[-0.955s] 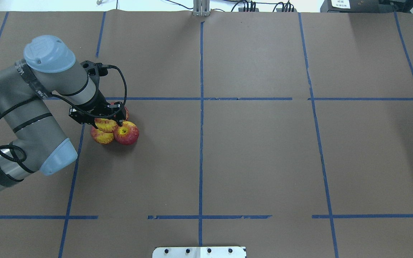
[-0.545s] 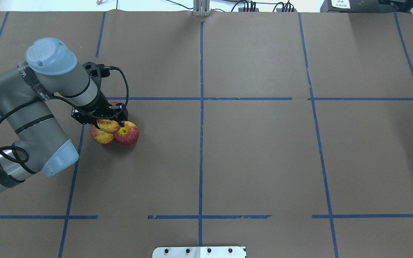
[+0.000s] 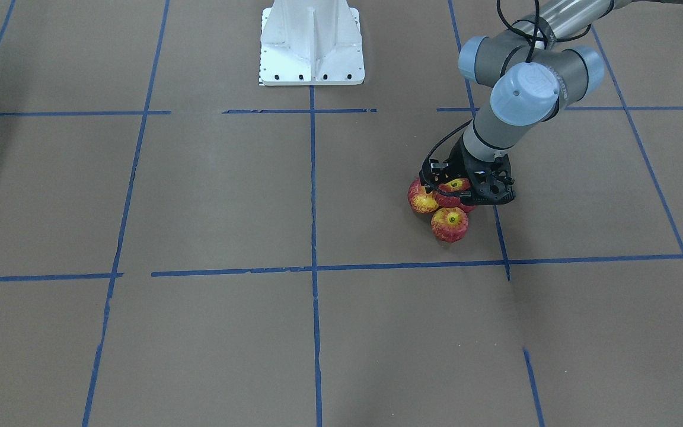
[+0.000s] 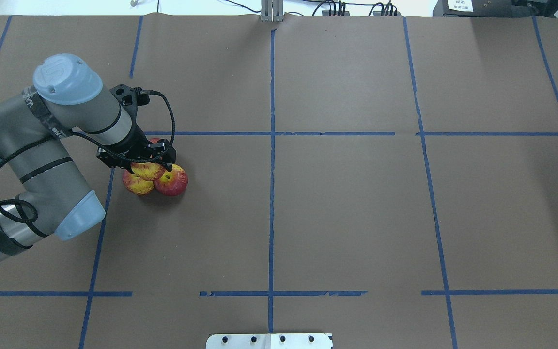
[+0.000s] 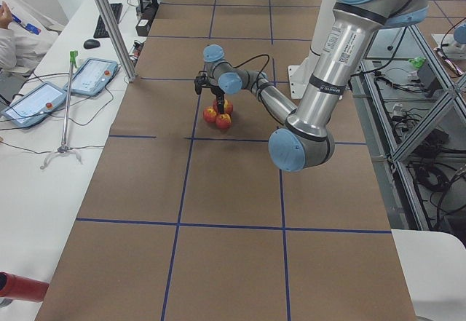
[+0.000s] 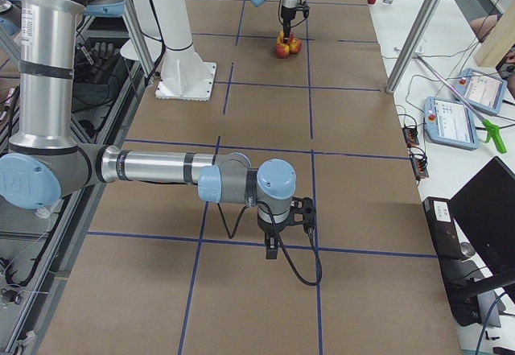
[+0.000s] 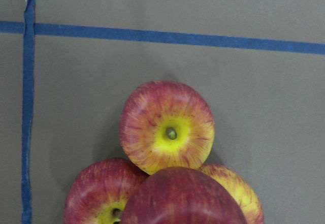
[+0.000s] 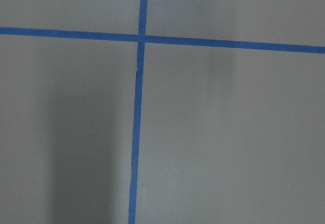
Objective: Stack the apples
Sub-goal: 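Lower the red apple onto the top of the cluster with the left gripper, then open the left gripper and withdraw it away from the stacked apples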
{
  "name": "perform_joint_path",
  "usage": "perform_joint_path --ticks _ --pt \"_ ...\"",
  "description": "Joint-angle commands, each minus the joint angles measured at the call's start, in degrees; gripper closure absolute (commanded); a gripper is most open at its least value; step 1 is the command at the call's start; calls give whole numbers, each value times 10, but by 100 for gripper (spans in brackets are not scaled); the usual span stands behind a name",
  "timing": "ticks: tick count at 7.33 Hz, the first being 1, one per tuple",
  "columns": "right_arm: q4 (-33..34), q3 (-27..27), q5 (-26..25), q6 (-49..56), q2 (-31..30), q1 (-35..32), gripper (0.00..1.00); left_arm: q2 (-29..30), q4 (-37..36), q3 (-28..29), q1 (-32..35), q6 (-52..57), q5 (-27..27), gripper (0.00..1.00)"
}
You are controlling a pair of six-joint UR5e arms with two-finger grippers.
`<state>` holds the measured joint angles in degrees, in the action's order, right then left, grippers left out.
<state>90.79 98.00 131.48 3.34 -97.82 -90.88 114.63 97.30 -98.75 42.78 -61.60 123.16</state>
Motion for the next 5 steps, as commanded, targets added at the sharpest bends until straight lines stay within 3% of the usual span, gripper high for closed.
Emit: perform_joint_path --ticks 1,3,5 --pt "0 0 0 0 0 0 0 -16 -5 -35 6 -2 -8 0" --pt "0 0 0 0 0 0 0 -27 -76 -100 28 2 -9 0" --pt "0 0 0 0 0 0 0 -62 -108 -187 104 29 -6 2"
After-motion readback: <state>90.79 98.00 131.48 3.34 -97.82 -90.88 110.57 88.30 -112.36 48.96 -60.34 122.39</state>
